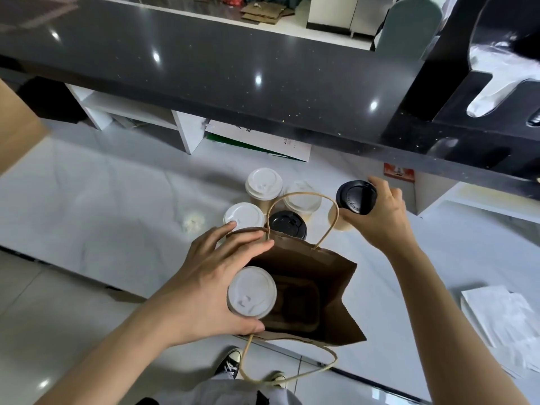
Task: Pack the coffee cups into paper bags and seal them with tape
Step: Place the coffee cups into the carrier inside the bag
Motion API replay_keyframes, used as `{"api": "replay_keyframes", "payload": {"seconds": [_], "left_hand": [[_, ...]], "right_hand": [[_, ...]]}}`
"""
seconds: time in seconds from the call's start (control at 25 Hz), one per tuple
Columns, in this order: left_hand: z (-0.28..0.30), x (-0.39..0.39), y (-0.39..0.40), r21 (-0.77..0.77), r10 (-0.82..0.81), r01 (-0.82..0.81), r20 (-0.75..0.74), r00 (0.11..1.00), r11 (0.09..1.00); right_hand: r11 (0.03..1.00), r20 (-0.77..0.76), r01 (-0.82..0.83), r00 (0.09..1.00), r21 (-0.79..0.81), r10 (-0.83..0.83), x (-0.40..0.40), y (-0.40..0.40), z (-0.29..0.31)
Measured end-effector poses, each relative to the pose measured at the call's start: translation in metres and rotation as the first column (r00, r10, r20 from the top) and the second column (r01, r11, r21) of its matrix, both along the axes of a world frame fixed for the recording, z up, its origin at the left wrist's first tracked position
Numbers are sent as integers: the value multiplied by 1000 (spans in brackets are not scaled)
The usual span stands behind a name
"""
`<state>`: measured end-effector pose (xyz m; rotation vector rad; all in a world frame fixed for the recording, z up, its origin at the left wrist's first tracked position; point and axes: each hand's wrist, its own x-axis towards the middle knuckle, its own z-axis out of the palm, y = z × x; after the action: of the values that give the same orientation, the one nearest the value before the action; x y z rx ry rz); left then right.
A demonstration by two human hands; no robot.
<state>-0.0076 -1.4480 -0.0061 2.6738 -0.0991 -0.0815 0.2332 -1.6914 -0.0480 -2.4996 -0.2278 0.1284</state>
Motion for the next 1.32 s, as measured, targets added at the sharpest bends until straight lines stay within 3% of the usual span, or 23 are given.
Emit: {"api": "replay_keyframes", "payload": {"seconds": [0.36,0.64,0.84,0.96,1.12,1.32], "left_hand": [[-2,2,2,1,-38,38,-20,999,999],[-5,2,3,9,-46,46,-13,999,999],[-8,2,4,14,-45,45,13,999,999],[-11,1,5,-25,-47,48,45,998,999],[-10,1,5,-52,-49,51,41,998,997],[-9,0,4,-42,-46,47,25,999,998]], "right_hand": [[934,157,-8,986,356,-52,-76,-24,97],[797,286,-230,955,559,76,-133,-23,162],[727,273,-473,881,498,386,-160,-13,170],[757,189,-529,847,383,497,-168,-3,164],[845,39,-509,859,166,510,-175,15,138],[891,-61,-452,889,38,454,-182,30,103]]}}
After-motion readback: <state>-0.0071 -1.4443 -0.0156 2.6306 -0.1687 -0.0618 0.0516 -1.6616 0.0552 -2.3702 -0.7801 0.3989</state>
